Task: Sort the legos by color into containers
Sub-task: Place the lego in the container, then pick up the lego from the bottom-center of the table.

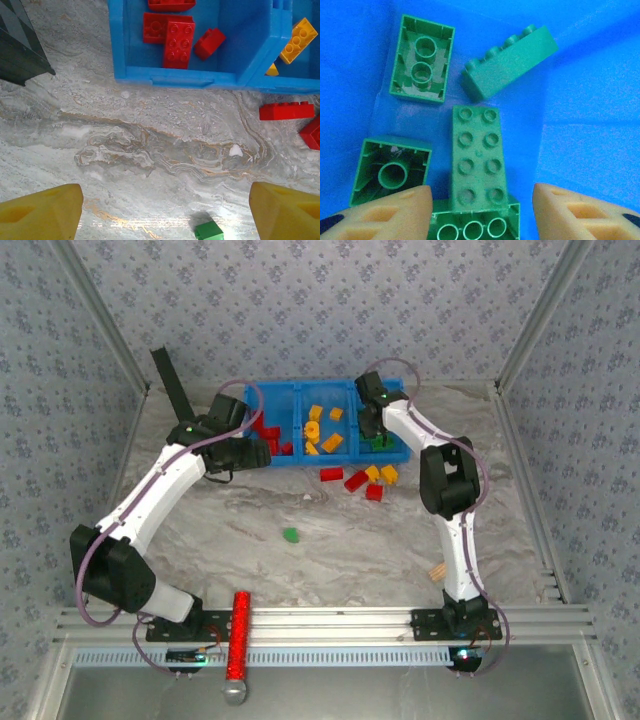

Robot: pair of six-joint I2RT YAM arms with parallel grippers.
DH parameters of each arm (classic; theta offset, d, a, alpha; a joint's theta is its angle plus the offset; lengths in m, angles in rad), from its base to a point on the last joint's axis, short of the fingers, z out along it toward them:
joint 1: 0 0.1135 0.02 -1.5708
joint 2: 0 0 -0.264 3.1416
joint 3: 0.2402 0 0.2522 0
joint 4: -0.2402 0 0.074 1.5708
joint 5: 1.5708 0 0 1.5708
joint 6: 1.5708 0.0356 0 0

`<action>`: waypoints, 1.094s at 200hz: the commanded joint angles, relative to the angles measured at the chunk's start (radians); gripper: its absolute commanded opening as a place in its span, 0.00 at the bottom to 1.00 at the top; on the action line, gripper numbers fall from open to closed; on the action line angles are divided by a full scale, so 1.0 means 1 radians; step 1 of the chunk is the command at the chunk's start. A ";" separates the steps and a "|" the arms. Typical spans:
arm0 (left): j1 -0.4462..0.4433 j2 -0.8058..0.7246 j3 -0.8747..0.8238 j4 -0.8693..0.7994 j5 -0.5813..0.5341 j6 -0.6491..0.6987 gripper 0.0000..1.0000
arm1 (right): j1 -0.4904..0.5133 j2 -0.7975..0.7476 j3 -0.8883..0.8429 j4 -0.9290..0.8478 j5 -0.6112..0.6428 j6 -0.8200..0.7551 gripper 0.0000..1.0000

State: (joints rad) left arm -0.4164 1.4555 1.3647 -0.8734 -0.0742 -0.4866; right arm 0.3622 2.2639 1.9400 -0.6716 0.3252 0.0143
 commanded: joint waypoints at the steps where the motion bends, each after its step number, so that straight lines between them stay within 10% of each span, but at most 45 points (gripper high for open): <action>1: 0.006 -0.028 0.001 -0.017 0.018 0.015 0.86 | 0.002 -0.098 0.008 -0.034 -0.010 0.016 0.57; 70: 0.011 -0.074 -0.048 0.038 0.067 0.041 0.87 | 0.038 -0.495 -0.299 0.014 -0.201 -0.018 0.60; 100: 0.042 -0.074 -0.049 0.056 0.100 0.068 0.89 | 0.179 -0.676 -0.579 0.195 -0.390 -0.114 0.78; 219: 0.220 -0.182 -0.117 0.172 0.258 0.113 0.94 | 0.507 -0.454 -0.574 0.041 -0.447 0.558 0.81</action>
State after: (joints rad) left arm -0.2310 1.3014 1.2709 -0.7437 0.1135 -0.3996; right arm 0.8444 1.7535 1.3437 -0.5888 -0.0704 0.3813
